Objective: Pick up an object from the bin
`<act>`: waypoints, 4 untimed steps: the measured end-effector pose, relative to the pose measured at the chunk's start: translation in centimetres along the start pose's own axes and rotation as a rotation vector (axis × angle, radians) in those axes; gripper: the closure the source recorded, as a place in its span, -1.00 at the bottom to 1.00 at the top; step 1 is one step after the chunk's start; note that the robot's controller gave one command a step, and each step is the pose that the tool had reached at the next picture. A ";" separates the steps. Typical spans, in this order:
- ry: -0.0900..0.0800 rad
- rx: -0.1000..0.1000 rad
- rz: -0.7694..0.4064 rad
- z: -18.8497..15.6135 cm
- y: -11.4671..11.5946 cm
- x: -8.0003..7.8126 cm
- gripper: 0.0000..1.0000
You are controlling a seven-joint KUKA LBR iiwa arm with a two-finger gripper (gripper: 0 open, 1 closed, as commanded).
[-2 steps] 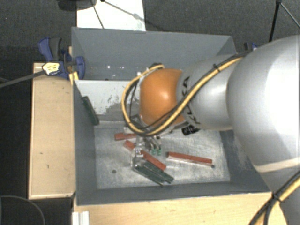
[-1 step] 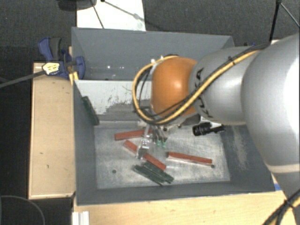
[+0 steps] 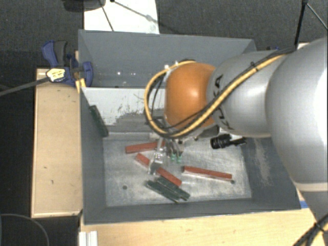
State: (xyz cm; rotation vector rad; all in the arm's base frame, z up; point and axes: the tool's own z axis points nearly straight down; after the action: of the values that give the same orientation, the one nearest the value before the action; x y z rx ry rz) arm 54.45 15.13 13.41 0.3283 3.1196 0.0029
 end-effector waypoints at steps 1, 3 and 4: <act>-0.010 -0.006 0.096 5.5 0.5 -0.1 -1.00; -0.010 -0.006 0.102 4.8 0.4 -0.2 1.00; -0.004 -0.002 0.102 4.5 0.4 -0.1 1.00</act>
Offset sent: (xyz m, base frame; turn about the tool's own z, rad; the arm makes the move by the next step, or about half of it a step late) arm 0.0064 0.0057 -0.0641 0.0745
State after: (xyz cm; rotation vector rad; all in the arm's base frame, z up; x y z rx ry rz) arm 54.60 15.47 8.89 0.4870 3.0943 0.0063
